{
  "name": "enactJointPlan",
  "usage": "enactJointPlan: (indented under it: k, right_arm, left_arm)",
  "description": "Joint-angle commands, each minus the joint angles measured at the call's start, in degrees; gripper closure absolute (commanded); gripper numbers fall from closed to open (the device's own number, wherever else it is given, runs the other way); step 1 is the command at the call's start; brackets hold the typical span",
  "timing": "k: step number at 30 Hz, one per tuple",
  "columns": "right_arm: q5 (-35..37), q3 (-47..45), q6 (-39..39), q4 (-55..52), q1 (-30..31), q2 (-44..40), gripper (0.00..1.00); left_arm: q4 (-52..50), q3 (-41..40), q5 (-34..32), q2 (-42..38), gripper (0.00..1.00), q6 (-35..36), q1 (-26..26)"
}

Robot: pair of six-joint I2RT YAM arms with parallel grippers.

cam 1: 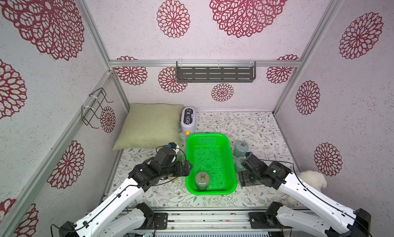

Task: Take the tea canister out of the basket
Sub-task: Place the tea canister at the center of the board.

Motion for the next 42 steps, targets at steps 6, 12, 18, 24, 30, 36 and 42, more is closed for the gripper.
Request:
enactJointPlan:
  k: [6,12,18,24,30,36,42]
  right_arm:
    - [-1.06,-3.27,4.38,5.79,-0.69,-1.96,0.34]
    - [-2.09,-6.78,7.86,7.72,-0.91,-2.03,0.34]
    - [-3.9,-11.86,10.23,11.37,-1.78,-2.29,0.33]
    - [-3.66,-14.01,10.57,14.0,-2.57,-0.34,0.32]
    - [-4.19,-14.85,10.24,16.95,-4.23,1.37,0.31]
    - [-4.24,-15.01,9.6,18.7,-5.3,3.09,0.31]
    - [-4.8,-14.95,9.01,20.02,-5.91,4.7,0.28]
  left_arm:
    - [1.31,-0.14,-0.46,-1.21,0.03,-0.13,-1.03]
    - [2.54,-1.06,0.37,-2.09,0.03,-0.2,-1.31]
    - [3.78,-2.16,0.98,-2.02,0.03,-0.12,-1.44]
    - [4.79,-2.91,2.24,-1.99,0.03,-0.58,-1.97]
    - [5.23,-3.57,1.55,-3.61,0.03,-0.91,-2.15]
    - [5.47,-3.68,1.85,-3.64,0.03,-1.08,-2.23]
    - [5.6,-3.49,1.81,-3.29,0.03,-0.82,-2.23]
